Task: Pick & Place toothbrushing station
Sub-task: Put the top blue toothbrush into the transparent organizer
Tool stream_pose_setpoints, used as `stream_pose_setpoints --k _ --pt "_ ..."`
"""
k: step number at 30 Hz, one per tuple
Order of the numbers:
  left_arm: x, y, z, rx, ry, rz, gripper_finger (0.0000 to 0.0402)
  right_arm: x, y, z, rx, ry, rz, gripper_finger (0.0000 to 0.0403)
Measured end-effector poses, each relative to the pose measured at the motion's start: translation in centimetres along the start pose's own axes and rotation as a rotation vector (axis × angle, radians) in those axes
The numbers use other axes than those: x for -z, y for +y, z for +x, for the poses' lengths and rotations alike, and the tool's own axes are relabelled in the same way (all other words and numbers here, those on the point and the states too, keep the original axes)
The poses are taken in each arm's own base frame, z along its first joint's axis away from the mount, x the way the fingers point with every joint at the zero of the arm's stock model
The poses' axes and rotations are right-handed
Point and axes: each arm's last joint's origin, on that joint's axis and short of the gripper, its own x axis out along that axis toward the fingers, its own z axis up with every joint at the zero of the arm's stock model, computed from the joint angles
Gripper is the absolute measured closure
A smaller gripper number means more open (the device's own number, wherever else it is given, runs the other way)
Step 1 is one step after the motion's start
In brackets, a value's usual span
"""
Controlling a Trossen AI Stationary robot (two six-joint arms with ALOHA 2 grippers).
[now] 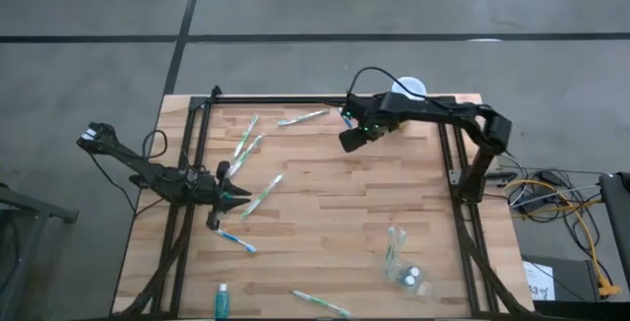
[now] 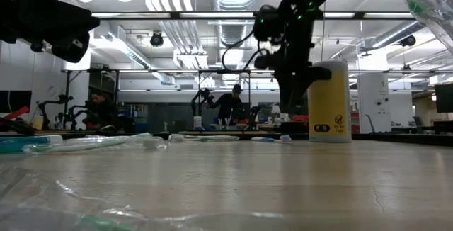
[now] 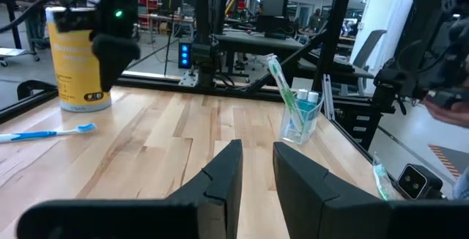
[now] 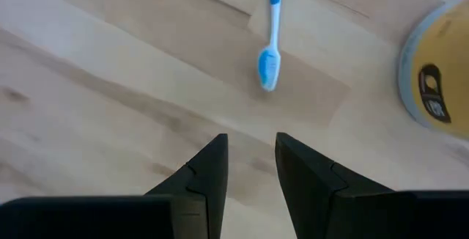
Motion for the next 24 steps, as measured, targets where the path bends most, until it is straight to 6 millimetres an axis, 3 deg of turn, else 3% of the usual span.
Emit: stream_pose_setpoints --k 8,24 --pt "0.0 0.0 0.0 0.000 0.000 0.000 0.0319 -1.3 -0.3 2.8 0.038 0.052 0.013 0.0291" --pt "0.0 0.0 0.0 0.000 0.000 0.000 0.0319 -2.7 -0.9 6.4 0.016 0.088 0.013 0.0291"
